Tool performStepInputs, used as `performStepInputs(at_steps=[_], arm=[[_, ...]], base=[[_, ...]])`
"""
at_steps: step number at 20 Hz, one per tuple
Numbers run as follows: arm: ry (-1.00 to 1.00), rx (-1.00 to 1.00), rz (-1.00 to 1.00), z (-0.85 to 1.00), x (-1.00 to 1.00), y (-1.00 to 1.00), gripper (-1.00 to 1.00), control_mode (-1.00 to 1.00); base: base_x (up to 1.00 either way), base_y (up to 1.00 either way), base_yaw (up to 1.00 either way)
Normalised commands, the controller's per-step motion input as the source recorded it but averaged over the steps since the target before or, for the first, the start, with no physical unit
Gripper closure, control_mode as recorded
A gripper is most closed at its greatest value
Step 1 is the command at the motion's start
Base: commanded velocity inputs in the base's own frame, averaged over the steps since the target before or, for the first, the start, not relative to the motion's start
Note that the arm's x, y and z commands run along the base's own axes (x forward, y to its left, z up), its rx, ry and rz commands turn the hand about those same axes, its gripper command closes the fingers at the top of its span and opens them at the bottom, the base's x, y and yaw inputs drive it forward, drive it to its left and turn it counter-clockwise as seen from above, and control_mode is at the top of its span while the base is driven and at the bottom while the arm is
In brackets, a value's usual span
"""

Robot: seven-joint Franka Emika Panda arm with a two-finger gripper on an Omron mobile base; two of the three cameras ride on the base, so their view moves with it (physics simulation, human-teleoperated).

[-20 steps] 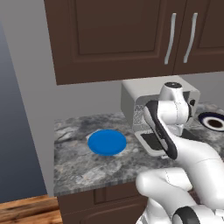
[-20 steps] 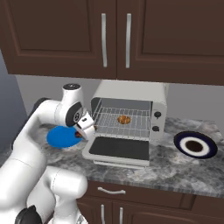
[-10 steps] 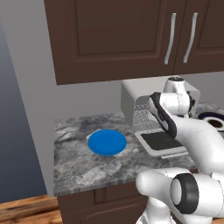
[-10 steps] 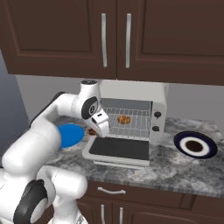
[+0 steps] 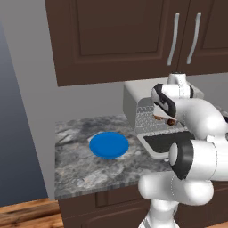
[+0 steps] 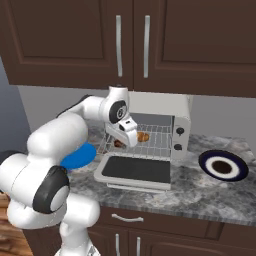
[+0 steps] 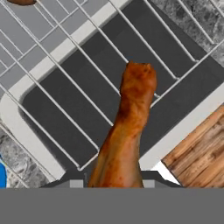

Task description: Open the toaster oven door. Place the bread on the bottom rack in the toaster oven and place the chicken drumstick on the top rack.

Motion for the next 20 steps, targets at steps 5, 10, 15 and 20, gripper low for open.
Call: performStepInputs(at_steps=[5,10,15,20], arm=[[0.0,0.0,0.0,-0.21,0.34,-0.14,1.0,-1.0],[0.0,0.0,0.0,-0.27,0.22,-0.14,1.0,-1.0],[-0.03,0.0,0.03,-0.18,0.17,-0.12,1.0,-1.0],[-0.01,0.0,0.03,-0.16,0.18,-0.12,1.0,-1.0]], base=[[0.0,0.0,0.0],[0.0,0.0,0.0],[0.0,0.0,0.0],[0.0,0.0,0.0]])
